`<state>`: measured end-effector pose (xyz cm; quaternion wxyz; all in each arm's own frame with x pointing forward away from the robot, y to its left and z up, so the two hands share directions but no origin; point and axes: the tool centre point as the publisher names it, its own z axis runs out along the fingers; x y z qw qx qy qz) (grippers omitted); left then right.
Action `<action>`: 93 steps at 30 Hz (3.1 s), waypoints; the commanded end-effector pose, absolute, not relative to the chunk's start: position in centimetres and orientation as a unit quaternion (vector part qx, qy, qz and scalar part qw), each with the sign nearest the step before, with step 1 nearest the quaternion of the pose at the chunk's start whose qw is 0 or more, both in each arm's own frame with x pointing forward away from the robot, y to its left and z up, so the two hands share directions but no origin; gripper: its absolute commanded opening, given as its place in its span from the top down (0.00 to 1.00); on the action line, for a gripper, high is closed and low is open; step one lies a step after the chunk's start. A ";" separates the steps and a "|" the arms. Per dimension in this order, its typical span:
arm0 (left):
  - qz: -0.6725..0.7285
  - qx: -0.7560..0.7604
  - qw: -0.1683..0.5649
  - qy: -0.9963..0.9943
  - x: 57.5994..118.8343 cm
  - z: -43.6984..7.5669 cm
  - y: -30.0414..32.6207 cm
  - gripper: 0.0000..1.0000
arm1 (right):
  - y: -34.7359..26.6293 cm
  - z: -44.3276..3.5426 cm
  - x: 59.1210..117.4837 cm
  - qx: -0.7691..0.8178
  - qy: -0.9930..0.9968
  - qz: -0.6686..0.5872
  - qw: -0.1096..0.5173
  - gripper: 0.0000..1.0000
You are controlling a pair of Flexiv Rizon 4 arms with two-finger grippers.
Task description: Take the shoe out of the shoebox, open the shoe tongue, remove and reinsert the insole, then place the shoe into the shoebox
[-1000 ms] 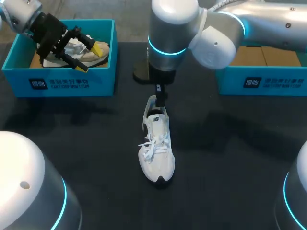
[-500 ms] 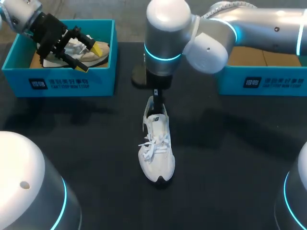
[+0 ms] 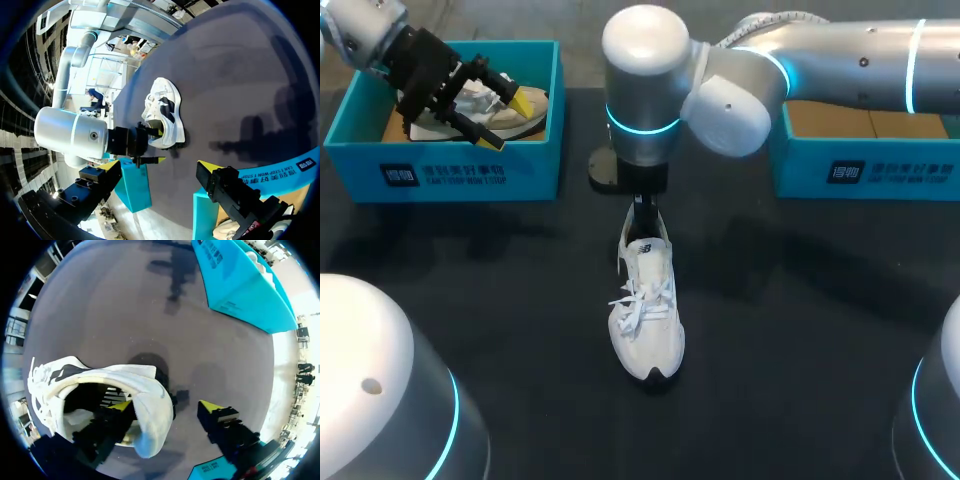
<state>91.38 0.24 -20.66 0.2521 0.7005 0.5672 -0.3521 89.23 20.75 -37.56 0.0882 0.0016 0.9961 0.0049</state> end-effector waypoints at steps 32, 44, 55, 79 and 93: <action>-0.351 0.702 0.251 0.567 91.4 -20.6 0.3 0.00 | 19.7 -25.9 88.5 0.040 0.995 -0.005 0.092 1.00; -0.351 0.702 0.251 0.567 91.4 -20.6 0.3 0.00 | 19.3 -16.4 89.3 0.042 0.992 -0.003 0.122 1.00; -0.351 0.702 0.251 0.567 91.4 -20.6 0.3 0.00 | 19.5 -12.6 89.7 0.042 0.989 -0.003 0.140 1.00; -0.351 0.702 0.251 0.567 91.4 -20.6 0.3 0.00 | 15.5 -12.6 91.9 0.038 0.989 0.001 0.142 1.00; -0.351 0.702 0.251 0.567 91.4 -20.6 0.3 0.00 | 3.0 -13.6 98.0 0.065 0.984 -0.033 0.161 1.00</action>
